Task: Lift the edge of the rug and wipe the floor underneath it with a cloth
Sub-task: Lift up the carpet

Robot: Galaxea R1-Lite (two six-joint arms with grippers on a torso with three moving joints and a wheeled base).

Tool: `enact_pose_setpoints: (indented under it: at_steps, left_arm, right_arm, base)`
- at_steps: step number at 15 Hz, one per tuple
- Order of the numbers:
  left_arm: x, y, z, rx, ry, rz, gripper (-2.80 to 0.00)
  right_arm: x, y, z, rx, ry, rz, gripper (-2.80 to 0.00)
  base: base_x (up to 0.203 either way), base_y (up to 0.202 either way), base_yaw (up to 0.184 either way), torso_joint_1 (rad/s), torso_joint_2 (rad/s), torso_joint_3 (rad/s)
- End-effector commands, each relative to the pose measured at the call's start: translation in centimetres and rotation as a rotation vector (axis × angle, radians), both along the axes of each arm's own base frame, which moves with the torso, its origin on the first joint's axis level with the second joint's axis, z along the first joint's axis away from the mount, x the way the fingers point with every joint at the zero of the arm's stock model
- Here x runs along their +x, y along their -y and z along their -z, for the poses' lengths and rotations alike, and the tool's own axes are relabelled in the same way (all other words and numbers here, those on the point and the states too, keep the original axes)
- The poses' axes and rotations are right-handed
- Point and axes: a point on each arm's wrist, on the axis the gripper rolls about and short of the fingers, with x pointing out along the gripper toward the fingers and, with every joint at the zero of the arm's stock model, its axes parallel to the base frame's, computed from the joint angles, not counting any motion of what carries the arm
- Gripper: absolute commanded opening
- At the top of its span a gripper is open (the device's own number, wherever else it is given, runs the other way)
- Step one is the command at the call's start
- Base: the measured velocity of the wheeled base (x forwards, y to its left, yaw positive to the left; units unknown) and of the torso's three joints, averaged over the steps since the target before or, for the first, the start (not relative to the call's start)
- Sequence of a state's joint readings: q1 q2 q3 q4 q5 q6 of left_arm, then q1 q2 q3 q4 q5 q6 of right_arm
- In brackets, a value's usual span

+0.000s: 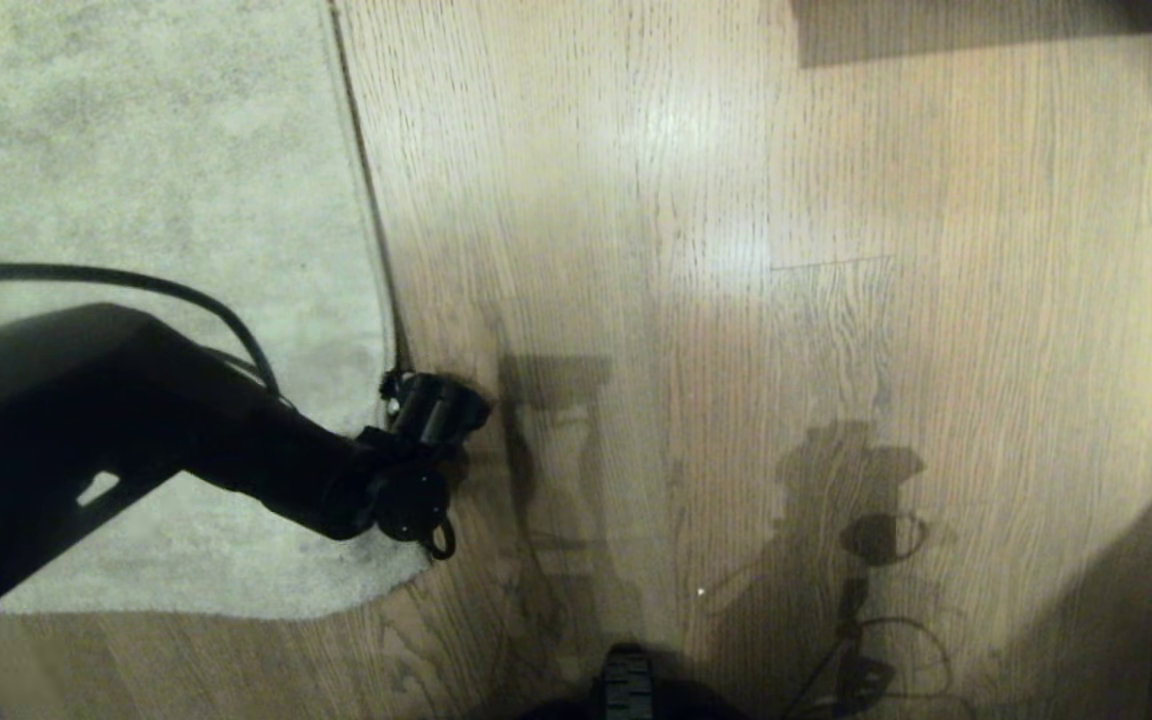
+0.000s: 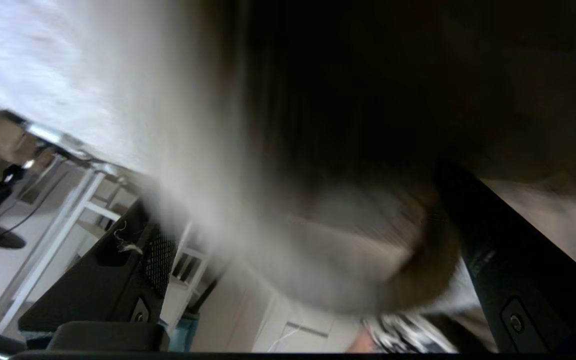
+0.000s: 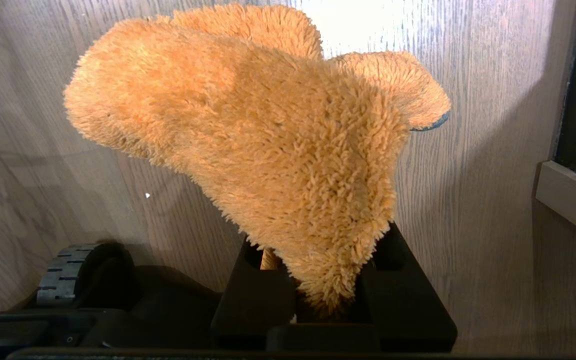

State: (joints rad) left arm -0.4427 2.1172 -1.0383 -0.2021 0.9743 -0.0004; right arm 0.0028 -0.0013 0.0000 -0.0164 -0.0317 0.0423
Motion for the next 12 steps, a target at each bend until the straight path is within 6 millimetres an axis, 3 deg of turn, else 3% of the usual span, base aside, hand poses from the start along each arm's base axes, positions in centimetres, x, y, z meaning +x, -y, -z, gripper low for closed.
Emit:
enact_pose_setpoints:
  at_steps: [1, 8, 12]
  left_arm:
    - [-0.3, -0.5, -1.8, 0.003, 0.040, -0.016, 0.00]
    - [-1.1, -0.2, -3.6, 0.001, 0.074, 0.005, 0.00]
    - [-3.4, 0.2, -3.2, 0.038, 0.038, 0.036, 0.00]
  right_arm:
    - [0.0, 0.0, 0.0, 0.001, -0.001, 0.000, -2.80]
    - [0.0, 0.0, 0.0, 0.001, -0.001, 0.000, -2.80]
    - [0.0, 0.0, 0.0, 0.001, -0.001, 0.000, -2.80]
  base:
    - [0.000, 0.000, 0.000, 0.000, 0.00, 0.000]
    - [0.000, 0.000, 0.000, 0.000, 0.00, 0.000]
    - [0.000, 0.000, 0.000, 0.000, 0.00, 0.000]
